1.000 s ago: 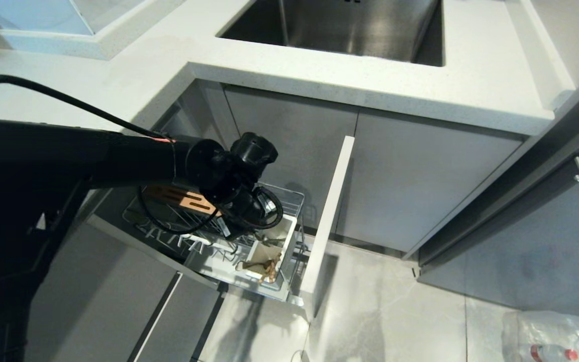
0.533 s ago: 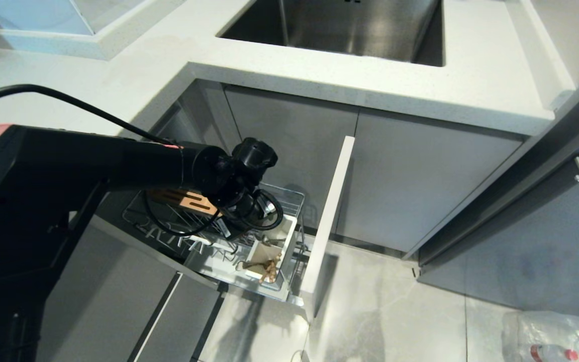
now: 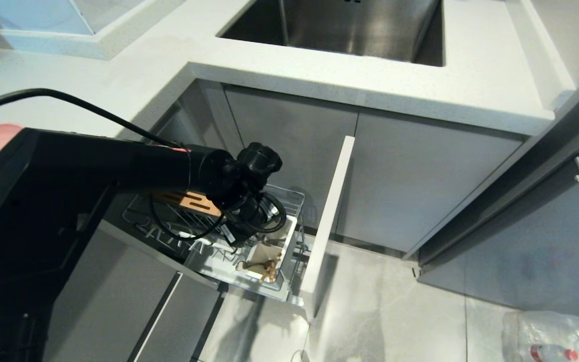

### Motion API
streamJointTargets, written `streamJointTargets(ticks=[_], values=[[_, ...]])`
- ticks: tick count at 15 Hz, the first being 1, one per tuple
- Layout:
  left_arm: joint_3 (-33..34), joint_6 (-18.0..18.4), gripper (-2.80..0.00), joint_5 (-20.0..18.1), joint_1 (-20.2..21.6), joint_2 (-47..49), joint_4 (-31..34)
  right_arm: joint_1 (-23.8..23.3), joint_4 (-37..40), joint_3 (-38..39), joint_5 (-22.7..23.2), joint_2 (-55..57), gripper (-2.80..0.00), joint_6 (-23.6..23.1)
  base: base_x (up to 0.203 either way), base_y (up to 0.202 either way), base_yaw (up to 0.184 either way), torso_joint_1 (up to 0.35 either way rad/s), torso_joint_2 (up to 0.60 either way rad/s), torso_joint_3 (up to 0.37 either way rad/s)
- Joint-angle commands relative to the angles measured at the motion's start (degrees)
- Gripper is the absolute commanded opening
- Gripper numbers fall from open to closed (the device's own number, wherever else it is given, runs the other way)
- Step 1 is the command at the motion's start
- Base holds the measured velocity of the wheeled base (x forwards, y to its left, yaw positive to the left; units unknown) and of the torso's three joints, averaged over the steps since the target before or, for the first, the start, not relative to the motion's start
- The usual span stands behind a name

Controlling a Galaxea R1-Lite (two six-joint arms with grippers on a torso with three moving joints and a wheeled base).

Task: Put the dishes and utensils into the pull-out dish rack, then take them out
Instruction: Take the spoon out of the cupboard

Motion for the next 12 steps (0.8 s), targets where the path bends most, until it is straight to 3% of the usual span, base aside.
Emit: streamJointTargets(ticks=[1,5,12], values=[[-0.3,-0.5,0.00,-0.1,-0.1,1.0,0.2,0.0,0.0,0.0,0.0,0.0,-2.80,0.0,0.000,0.000,0.000,0.000,0.00,0.000],[-0.6,-0.7,0.00,-1.8,-0.2,2.5,-0.2,0.0,0.0,0.0,-0.1,0.0,-2.80,0.0,0.000,0.000,0.000,0.000,0.00,0.000],[-1.6,-0.4,0.00,-1.5,-0.1,4.1,-1.2,0.0,0.0,0.0,0.0,0.0,-2.80,0.0,0.000,0.000,0.000,0.000,0.00,0.000]])
